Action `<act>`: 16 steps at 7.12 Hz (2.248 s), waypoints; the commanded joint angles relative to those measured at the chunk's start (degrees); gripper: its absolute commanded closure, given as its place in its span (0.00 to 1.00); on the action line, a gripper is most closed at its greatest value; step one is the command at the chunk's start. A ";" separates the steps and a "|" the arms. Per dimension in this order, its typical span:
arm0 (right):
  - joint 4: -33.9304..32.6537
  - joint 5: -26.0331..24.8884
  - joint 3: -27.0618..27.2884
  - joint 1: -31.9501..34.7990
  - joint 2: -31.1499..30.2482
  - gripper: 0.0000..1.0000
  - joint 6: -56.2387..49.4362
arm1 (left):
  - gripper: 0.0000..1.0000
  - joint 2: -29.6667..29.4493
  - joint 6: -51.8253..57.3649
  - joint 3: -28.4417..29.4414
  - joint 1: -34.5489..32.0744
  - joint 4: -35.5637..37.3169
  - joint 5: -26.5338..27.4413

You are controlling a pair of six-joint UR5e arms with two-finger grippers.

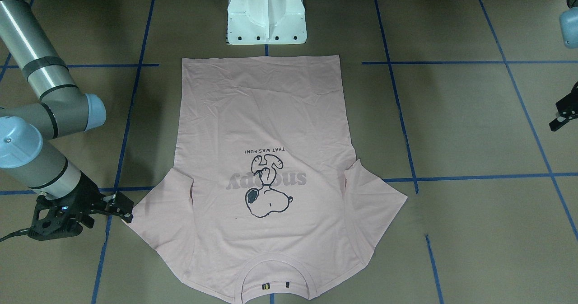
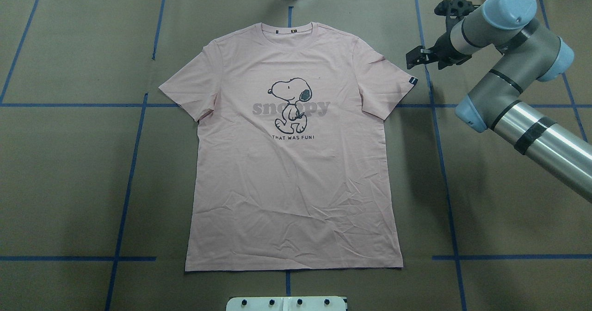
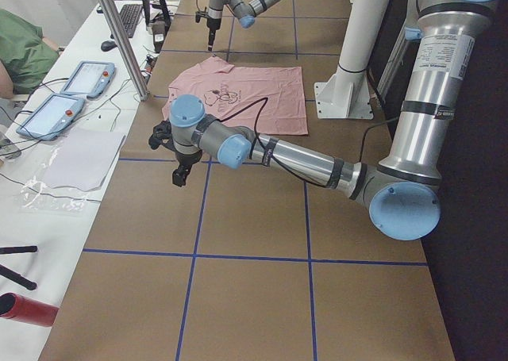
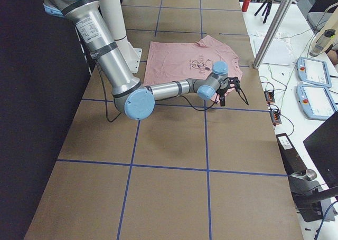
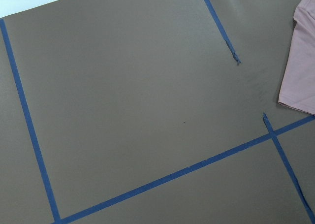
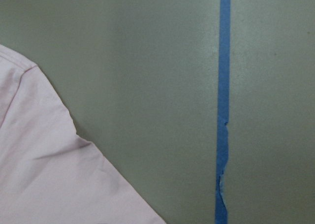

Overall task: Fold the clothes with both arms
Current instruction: 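Move the right gripper to the sleeve nearest it and grasp it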

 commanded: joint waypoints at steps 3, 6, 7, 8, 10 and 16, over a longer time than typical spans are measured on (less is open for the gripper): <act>-4.94 -3.57 -0.60 -3.18 1.88 0.01 -0.70 | 0.00 -0.25 -1.57 0.06 0.05 -0.03 -0.21; -5.83 -3.66 -0.68 -3.27 1.80 0.28 -1.23 | 0.00 -0.25 -1.58 0.06 -0.04 -0.03 -0.21; -6.01 -3.66 -0.68 -3.27 1.72 0.36 -2.45 | 0.00 -0.25 -1.58 0.06 0.05 -0.03 -0.21; -6.10 -3.66 -0.77 -3.18 1.71 0.48 -2.72 | 0.00 -0.33 -1.58 0.06 0.05 -0.03 -0.21; -6.10 -3.66 -0.77 -3.27 1.89 1.00 -2.99 | 0.00 -0.25 -1.58 0.15 0.05 -0.03 -0.12; -5.92 -2.96 3.87 -6.15 7.85 1.00 -1.94 | 0.00 -0.42 -1.49 -0.02 -0.04 -0.03 -0.12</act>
